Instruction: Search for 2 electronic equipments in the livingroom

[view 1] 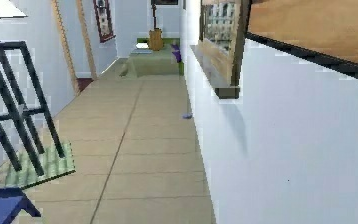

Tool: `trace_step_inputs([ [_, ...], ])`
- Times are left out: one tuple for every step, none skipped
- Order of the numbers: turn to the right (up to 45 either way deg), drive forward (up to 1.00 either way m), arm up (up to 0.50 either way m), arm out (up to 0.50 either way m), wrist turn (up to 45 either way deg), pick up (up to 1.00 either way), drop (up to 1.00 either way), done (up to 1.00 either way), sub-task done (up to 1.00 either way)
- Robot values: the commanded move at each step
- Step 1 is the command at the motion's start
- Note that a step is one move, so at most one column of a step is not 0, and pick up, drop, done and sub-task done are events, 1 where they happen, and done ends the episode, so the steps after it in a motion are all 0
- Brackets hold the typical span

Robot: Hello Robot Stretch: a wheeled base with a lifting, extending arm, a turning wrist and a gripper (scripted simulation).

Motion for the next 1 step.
trace_step_inputs([
  [-21.0,0.0,0.0,0.0,0.0,0.0,0.0,0.0,0.0],
])
